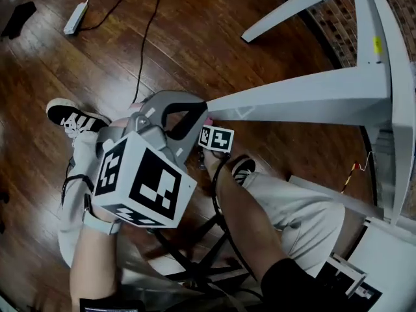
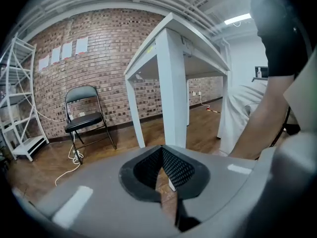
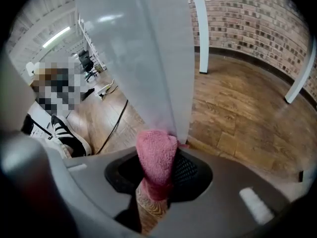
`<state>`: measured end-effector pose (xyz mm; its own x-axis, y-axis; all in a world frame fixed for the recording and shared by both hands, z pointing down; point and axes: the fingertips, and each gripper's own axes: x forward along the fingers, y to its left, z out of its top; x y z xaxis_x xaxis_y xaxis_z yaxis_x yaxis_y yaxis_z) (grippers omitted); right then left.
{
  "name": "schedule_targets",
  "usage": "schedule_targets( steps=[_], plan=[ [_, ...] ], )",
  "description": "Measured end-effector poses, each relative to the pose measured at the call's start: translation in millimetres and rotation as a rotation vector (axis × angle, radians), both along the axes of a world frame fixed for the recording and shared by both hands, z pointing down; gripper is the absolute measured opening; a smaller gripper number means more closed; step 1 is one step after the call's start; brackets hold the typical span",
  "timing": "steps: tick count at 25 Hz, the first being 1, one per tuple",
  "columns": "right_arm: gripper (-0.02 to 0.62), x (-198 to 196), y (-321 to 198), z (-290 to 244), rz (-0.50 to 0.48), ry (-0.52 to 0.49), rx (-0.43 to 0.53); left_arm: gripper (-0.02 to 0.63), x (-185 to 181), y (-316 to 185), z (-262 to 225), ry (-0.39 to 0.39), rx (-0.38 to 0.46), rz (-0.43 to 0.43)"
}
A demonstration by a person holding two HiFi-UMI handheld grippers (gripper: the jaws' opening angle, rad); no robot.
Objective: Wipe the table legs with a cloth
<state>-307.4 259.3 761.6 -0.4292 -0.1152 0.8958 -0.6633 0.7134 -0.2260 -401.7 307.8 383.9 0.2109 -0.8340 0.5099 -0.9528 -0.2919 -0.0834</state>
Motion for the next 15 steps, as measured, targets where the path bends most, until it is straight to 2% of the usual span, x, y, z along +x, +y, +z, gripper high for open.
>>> schedule_targets(
  steps=[4, 9, 12, 15],
  plan=[
    [0.109, -7.4, 5.6, 23.8, -0.048, 0.030, -0.023, 0.002, -9.5, 13.7, 17.1, 0.014, -0.013, -0.087],
    [0.109, -7.1, 10.4, 35.1, -0.085, 0.046, -0.053, 0.002, -24.9, 26.8, 35.7, 0.043, -0.045, -0.249],
    [0.109, -13.5, 10.0, 25.0, -0.078, 0.014, -0.073, 0.002, -36.9, 22.7, 40.8, 0.050, -0.041, -0.312],
    [0.109, -18.8, 11.5, -2.6, -0.061, -0.037, -0.108, 0.002, -37.1, 16.8, 46.2, 0.039, -0.056, -0.328]
  ],
)
